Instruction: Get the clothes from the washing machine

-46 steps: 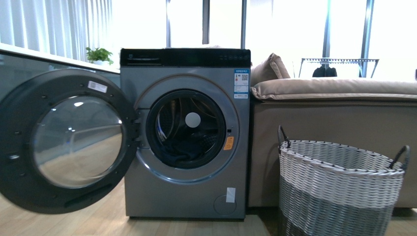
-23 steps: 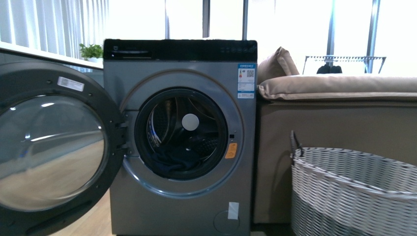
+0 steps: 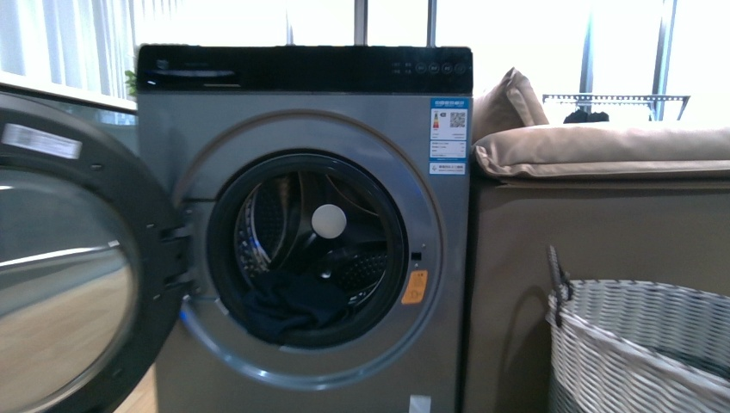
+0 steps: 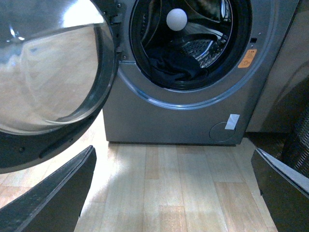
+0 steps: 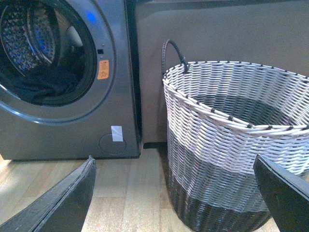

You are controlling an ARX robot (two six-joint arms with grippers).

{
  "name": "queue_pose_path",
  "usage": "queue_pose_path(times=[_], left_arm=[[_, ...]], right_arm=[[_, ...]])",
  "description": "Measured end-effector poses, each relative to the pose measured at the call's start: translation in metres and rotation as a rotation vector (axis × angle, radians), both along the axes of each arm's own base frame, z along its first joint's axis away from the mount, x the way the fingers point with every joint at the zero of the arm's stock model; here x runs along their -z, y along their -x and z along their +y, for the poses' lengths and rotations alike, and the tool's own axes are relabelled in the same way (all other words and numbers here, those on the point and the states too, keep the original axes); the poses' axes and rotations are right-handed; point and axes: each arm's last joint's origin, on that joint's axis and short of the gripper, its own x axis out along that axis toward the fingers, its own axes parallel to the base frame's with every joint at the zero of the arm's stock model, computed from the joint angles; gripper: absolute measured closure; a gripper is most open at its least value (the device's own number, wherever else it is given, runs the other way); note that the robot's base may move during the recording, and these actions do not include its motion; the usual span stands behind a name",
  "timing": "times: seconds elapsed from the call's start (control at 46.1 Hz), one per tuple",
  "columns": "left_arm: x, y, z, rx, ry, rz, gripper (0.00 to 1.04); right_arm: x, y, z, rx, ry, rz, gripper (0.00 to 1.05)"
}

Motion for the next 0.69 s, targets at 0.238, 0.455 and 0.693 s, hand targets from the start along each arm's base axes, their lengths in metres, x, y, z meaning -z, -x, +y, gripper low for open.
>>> queue_pose_path(times=[0.238, 0.455, 0.693], left_arm=[[0.0000, 0.0000, 0.0000, 0.000, 0.000, 0.000, 0.06], [0.0000, 0.0000, 0.0000, 0.000, 0.000, 0.000, 0.06], [0.0000, 0.0000, 0.0000, 0.000, 0.000, 0.000, 0.06]], right_arm=[[0.0000, 0.0000, 0.0000, 0.000, 0.000, 0.000, 0.07], [0.0000, 0.0000, 0.0000, 0.001, 0.000, 0.000, 0.07], [0.0000, 0.0000, 0.0000, 0.000, 0.000, 0.000, 0.07]])
